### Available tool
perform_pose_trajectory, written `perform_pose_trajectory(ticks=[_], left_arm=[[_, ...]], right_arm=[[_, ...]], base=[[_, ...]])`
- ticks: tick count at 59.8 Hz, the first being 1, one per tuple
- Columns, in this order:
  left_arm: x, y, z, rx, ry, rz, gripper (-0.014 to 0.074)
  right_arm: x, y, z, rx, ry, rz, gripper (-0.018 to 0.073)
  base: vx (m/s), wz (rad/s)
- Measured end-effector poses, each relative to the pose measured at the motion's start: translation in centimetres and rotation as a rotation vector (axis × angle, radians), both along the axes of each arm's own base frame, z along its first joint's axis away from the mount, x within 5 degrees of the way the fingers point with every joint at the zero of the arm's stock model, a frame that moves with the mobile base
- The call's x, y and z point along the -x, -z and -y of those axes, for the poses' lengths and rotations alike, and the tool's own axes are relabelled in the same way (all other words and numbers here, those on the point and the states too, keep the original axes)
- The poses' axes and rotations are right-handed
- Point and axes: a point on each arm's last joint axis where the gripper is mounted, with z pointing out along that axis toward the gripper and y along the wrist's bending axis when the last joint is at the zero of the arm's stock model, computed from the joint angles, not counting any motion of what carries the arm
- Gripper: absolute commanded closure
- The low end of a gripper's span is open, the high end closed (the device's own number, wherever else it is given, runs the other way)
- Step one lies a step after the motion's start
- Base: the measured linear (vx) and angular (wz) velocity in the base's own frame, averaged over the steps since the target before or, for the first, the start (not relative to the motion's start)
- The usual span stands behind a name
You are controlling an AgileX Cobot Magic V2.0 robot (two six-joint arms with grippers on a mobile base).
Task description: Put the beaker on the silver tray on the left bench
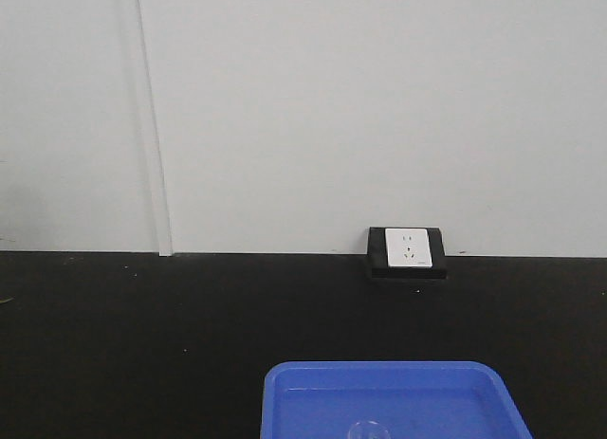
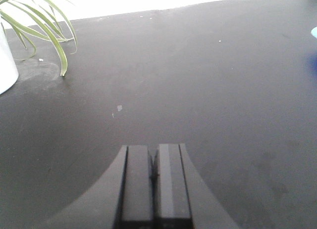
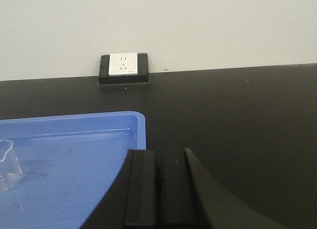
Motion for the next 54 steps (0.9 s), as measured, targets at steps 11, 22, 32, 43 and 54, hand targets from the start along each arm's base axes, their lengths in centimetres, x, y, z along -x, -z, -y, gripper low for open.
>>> perform_pose_trajectory(ticks=[11, 22, 32, 43, 54], left_arm=[[0.00, 0.00, 0.00, 0.000, 0.000, 0.000, 0.0595], [0.00, 0.00, 0.00, 0.000, 0.000, 0.000, 0.0595], [0.00, 0.00, 0.00, 0.000, 0.000, 0.000, 0.0595], [0.00, 0.00, 0.00, 0.000, 0.000, 0.000, 0.0595], [0.00, 0.00, 0.00, 0.000, 0.000, 0.000, 0.0595]], right_arm=[[0.00, 0.00, 0.00, 0.000, 0.000, 0.000, 0.0469], [0.00, 0.00, 0.00, 0.000, 0.000, 0.000, 0.0469], [0.00, 0.00, 0.00, 0.000, 0.000, 0.000, 0.0469], [0.00, 0.00, 0.00, 0.000, 0.000, 0.000, 0.0469], [0.00, 0.00, 0.00, 0.000, 0.000, 0.000, 0.0469]], base=[[0.00, 0.00], [0.00, 0.00], [0.00, 0.00], [0.00, 0.00], [0.00, 0.00]])
